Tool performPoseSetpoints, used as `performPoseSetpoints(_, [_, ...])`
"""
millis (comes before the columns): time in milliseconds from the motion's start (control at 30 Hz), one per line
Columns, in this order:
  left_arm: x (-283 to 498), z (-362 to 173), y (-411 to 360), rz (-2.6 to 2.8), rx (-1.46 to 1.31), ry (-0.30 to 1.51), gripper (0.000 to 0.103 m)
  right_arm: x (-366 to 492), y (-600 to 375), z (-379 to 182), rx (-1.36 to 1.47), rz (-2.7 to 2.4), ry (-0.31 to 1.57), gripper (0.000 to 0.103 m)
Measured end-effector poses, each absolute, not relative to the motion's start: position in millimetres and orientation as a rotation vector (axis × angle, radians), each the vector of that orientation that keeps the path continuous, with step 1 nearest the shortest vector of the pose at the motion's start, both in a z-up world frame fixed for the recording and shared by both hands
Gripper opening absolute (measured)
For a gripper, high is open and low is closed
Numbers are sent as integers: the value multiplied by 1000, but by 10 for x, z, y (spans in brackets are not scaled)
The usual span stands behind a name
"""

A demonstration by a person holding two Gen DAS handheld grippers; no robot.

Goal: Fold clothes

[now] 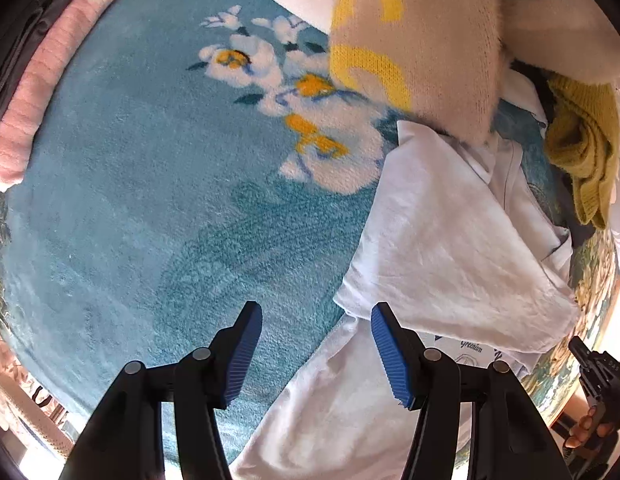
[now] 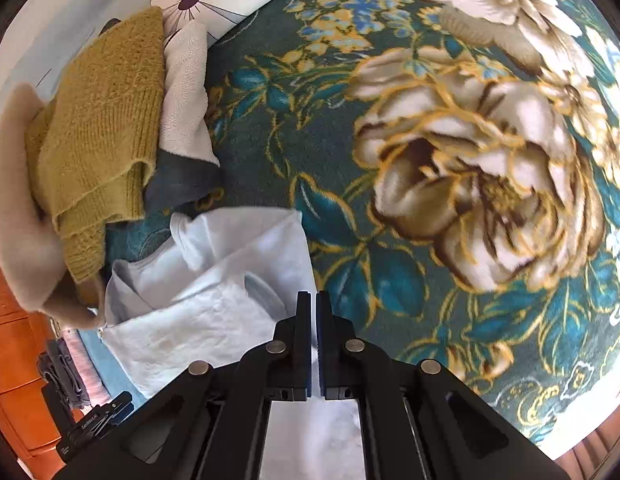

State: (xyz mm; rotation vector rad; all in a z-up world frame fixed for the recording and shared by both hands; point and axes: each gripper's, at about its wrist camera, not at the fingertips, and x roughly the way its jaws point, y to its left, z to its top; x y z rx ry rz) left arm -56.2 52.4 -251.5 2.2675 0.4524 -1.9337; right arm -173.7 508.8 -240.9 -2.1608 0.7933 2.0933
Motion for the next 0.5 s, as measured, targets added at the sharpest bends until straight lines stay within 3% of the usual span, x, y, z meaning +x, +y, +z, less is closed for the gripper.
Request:
performPoseSetpoints(133, [-349, -2482, 665, -1955, 2321, 403, 61, -1257, 5183, -2375, -2173, 2040, 851, 9])
performPoseSetpoints(200, [-194, -2483, 726, -1958, 2351, 393, 61, -955, 5221, -2390, -2190, 2000, 901, 27])
performPoseSetpoints(267, [-7, -2505, 774, -1946, 2383, 378, 61, -634, 5201, -2444, -2232, 1956, 921, 33])
performPoseSetpoints(500, [697, -2734, 929, -1883, 2513, 282, 61, 248, 5038, -2762, -2355, 1820, 894, 33])
